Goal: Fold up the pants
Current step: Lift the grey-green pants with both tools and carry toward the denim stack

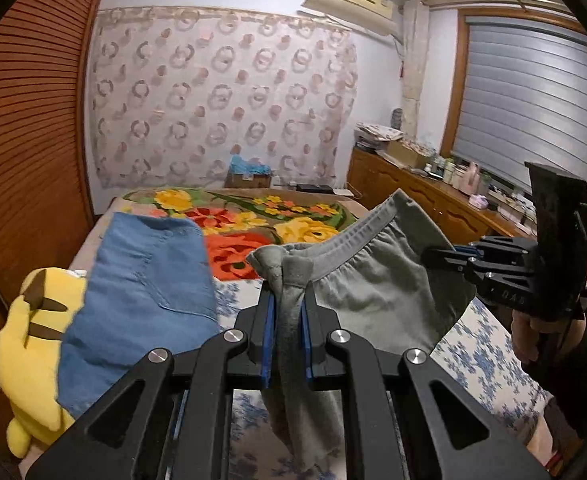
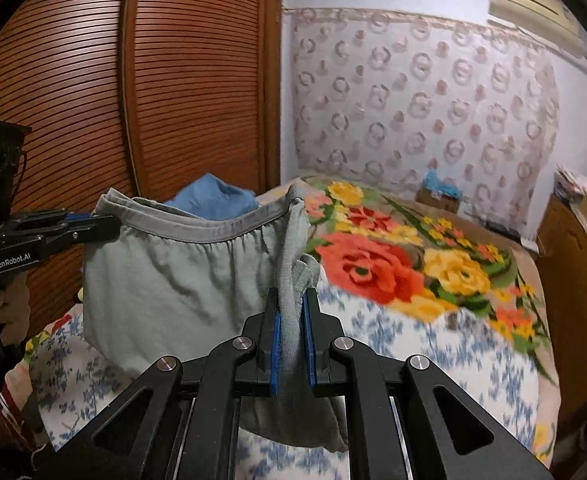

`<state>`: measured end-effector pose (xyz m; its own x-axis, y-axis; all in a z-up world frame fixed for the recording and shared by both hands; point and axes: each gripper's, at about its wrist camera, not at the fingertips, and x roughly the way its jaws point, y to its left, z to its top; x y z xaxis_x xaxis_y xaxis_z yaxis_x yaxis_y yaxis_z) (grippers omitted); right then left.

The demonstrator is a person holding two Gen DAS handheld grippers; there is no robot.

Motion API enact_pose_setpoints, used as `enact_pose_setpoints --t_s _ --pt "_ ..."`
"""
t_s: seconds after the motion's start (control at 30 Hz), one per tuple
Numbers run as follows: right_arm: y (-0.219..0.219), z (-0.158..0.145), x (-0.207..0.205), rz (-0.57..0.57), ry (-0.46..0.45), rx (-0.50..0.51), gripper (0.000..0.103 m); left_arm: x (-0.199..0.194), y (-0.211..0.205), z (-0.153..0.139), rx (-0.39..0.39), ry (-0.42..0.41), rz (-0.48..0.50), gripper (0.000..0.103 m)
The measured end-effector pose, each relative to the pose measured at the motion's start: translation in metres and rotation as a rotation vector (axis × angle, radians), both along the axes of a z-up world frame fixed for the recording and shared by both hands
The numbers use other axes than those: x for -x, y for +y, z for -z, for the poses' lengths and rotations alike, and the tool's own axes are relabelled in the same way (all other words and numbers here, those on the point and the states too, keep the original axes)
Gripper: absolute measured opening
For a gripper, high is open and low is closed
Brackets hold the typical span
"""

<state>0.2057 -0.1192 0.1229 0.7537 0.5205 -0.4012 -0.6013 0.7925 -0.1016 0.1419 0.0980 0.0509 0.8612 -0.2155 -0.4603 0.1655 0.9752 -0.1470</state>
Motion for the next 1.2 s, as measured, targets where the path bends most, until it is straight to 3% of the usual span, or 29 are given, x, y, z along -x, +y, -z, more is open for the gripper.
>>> enact_pose_setpoints --t_s 0.63,0.93,1.2 --pt "0.084 -0.017 -0.093 -0.140 -0.106 0.109 0.010 -0.021 0.080 0.010 0.065 -0.051 -0.220 0.013" --pt "0.128 -0.003 -0.136 -0.203 -0.154 0.192 0.010 -0.013 0.099 0.025 0.098 -0.057 -0.320 0.013" --pt "0.165 0.007 -0.156 -0.248 -0.190 0.255 0.010 -0.009 0.098 0.036 0.074 -0.026 -0.377 0.013"
